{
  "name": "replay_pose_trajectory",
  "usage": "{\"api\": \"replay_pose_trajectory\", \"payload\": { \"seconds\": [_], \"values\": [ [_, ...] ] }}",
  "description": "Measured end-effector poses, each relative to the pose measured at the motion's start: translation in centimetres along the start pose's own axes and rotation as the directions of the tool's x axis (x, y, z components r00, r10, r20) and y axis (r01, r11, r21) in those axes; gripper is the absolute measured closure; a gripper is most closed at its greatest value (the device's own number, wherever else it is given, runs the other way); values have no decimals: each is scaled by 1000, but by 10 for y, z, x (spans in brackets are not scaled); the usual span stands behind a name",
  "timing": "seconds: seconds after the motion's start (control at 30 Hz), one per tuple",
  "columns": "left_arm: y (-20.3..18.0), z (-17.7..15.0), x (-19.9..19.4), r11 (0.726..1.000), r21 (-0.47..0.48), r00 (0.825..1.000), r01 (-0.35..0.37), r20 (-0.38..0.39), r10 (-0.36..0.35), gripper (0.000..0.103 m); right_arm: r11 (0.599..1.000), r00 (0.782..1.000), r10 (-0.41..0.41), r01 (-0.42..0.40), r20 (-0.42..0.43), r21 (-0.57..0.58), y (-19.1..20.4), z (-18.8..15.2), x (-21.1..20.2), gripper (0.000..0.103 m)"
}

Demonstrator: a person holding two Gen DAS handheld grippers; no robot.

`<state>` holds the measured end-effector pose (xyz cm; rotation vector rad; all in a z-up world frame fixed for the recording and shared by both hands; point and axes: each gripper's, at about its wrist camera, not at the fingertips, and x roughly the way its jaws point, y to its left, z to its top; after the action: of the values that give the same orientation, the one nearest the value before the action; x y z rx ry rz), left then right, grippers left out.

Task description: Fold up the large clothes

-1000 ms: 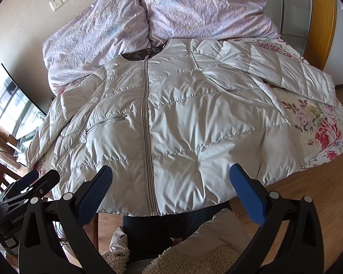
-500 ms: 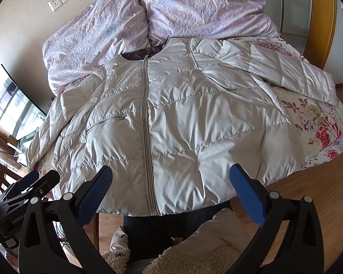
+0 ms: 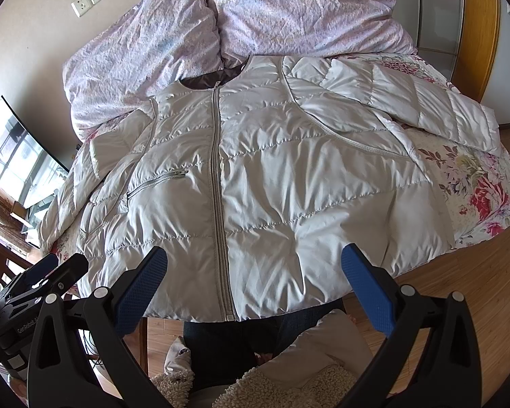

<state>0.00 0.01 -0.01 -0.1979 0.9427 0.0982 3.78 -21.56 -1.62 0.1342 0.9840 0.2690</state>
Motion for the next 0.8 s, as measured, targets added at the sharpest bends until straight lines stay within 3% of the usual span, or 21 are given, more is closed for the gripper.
{"api": "replay_pose_trajectory", "payload": {
  "seconds": [0.8],
  "values": [
    [0,0,0,1000,-1,1000,1,-1,-1,2,1000,1000,3,-3,-3,12,-4,0,4,1]
  ]
}}
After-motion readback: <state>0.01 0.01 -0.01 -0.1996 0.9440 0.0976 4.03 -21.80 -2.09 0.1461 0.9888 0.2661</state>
